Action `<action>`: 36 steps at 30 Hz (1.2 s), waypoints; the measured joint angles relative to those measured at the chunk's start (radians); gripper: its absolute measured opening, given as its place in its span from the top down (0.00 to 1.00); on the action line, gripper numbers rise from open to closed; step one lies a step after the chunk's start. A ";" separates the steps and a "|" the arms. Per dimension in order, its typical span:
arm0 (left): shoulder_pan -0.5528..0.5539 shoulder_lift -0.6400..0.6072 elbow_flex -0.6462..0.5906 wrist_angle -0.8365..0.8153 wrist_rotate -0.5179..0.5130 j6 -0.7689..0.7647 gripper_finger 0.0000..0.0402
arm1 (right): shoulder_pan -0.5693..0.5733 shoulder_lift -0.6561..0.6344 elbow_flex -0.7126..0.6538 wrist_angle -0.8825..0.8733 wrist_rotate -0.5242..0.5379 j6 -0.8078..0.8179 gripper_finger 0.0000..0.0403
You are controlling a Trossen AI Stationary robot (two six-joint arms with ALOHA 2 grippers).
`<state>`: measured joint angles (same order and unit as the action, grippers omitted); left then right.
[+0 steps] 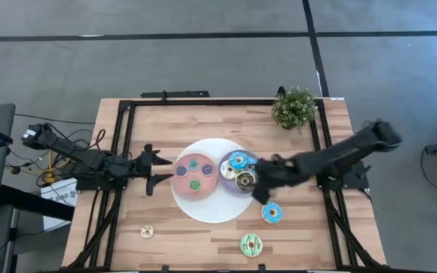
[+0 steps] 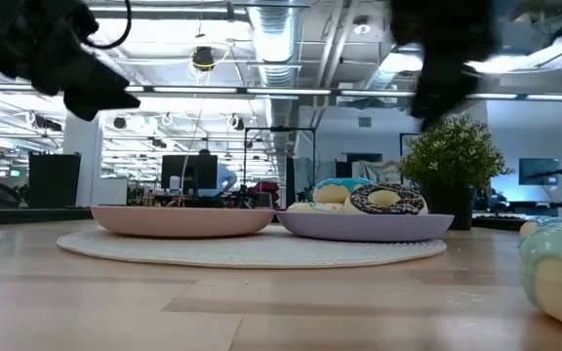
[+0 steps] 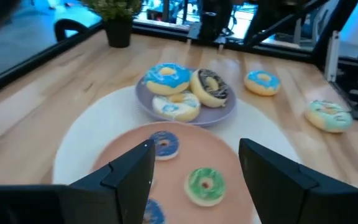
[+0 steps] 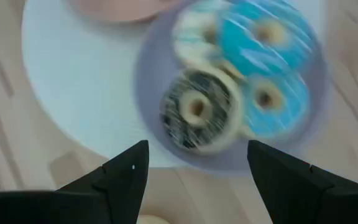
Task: Pick & Place donuts
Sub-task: Put the small white donut on the pink plate
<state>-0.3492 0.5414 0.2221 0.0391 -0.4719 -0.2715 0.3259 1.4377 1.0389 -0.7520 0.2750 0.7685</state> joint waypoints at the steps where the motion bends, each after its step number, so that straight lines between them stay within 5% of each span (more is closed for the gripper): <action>1: 0.000 0.025 0.020 -0.003 0.006 -0.008 0.44 | 0.030 -0.064 -0.080 0.049 0.039 0.067 0.34; 7: -0.009 0.243 0.189 -0.153 0.077 -0.029 0.44 | 0.234 -0.363 -0.525 0.512 0.319 0.048 0.34; 12: -0.079 0.439 0.409 -0.492 0.128 -0.180 0.45 | 0.274 -0.449 -0.718 0.818 0.387 0.010 0.34; 19: -0.259 0.655 0.656 -0.865 0.171 -0.651 0.57 | 0.285 -0.431 -0.752 0.840 0.377 0.046 0.34; 24: -0.370 0.751 0.725 -0.880 0.240 -0.933 0.61 | 0.299 -0.401 -0.752 0.843 0.377 0.045 0.34; 27: -0.414 0.810 0.725 -0.797 0.173 -1.085 0.62 | 0.303 -0.397 -0.752 0.842 0.376 0.041 0.34; 36: -0.354 0.976 0.725 -0.821 0.293 -1.050 0.52 | 0.296 -0.405 -0.752 0.844 0.357 0.035 0.34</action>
<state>-0.7036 1.5178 0.9474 -0.7822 -0.1787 -1.3212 0.6219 1.0328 0.2867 0.0917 0.6323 0.8036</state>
